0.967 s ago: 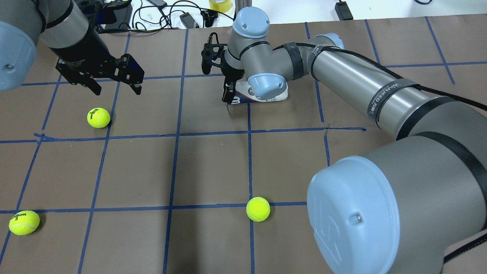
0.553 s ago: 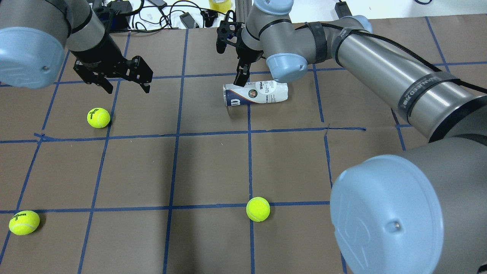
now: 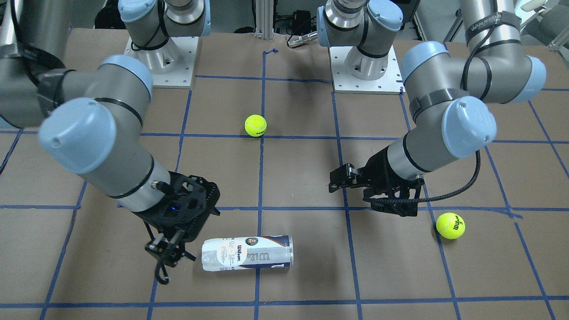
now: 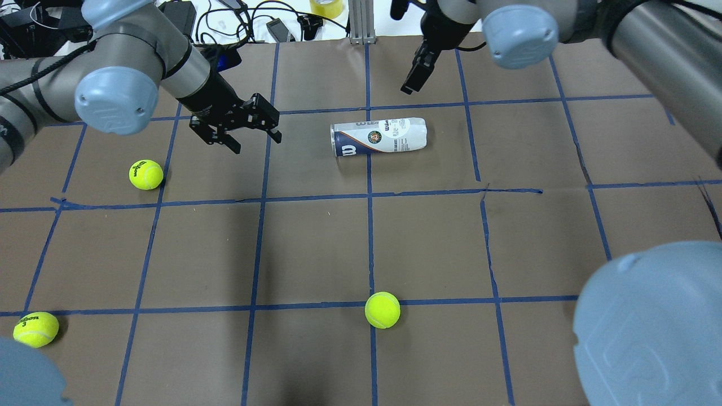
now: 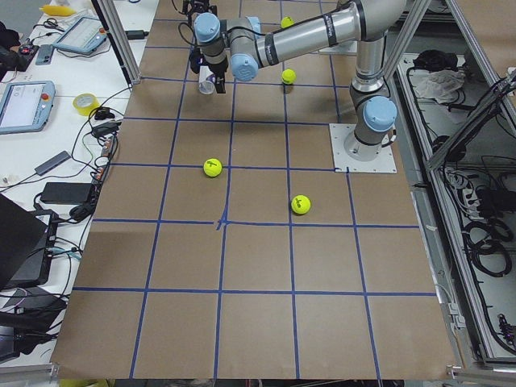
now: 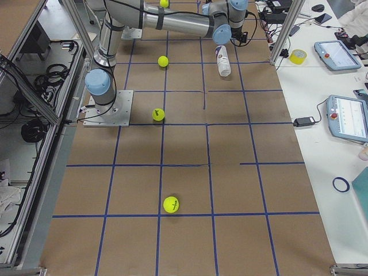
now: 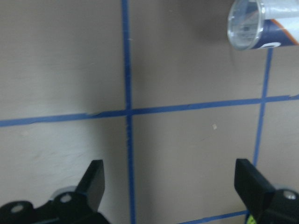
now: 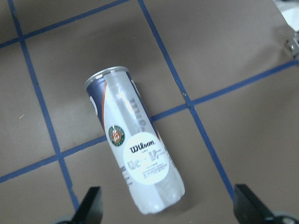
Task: Lift up tennis ball bucket
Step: 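Reach the left gripper to the lying can's bottom end while the right gripper rises away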
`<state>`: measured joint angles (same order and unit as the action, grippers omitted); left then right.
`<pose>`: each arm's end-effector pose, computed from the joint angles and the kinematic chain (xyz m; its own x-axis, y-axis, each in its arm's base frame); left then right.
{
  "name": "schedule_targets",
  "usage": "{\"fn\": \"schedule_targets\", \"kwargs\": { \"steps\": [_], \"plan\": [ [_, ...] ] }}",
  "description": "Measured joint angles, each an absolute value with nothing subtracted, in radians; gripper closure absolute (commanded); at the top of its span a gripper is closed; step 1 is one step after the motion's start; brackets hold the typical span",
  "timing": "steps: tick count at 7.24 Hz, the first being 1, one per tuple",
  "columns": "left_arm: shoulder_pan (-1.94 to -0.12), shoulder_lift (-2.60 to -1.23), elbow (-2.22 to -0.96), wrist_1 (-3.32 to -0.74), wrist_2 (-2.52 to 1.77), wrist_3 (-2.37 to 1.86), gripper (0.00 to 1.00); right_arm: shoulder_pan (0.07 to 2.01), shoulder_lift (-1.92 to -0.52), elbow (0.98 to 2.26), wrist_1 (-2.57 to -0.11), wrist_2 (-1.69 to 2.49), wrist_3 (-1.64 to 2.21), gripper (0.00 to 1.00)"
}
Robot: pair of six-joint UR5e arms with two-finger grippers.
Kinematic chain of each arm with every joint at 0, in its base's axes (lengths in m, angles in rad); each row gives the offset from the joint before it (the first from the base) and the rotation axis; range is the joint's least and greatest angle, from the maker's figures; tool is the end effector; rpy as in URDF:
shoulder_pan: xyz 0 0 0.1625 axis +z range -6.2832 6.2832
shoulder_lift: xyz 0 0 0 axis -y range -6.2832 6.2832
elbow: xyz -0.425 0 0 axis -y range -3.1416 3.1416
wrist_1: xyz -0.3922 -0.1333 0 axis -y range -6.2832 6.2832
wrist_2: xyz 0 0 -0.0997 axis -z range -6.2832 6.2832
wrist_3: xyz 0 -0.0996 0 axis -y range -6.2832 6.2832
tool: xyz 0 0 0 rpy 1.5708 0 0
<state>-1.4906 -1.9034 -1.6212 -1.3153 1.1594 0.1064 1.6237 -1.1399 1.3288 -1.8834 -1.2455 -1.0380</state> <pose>-0.1253 -0.6018 0.3144 -0.9128 -0.0184 0.4079 0.0176 0.9963 0.0843 0.2005 -0.6636 0.3937 -0.4344 -0.8991 -0.0548 -0.8399 0.4263 -0.3359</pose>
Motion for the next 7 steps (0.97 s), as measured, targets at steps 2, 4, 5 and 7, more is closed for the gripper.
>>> {"fn": "schedule_targets", "kwargs": {
  "steps": [2, 4, 5, 7],
  "plan": [
    [-1.458, -1.998, -1.612, -1.272, 0.935, 0.12, 0.0, 1.581, -1.273, 1.334, -1.672, -1.308, -0.963, 0.0],
    [-1.445, -2.084, -1.618, -1.233, 0.762, 0.185, 0.0, 1.578, -1.397, 1.337, -1.53, -1.406, -0.799, 0.0],
    [-1.444, -2.124, -1.618, -1.21, 0.707, 0.224, 0.0, 1.58, -1.437, 1.34, -1.503, -1.454, -0.706, 0.0],
    [-1.444, -2.2, -1.617, -1.111, 0.606, 0.266, 0.01, 1.587, -1.49, 1.37, -1.467, -1.485, -0.518, 0.0]
  ]
}}
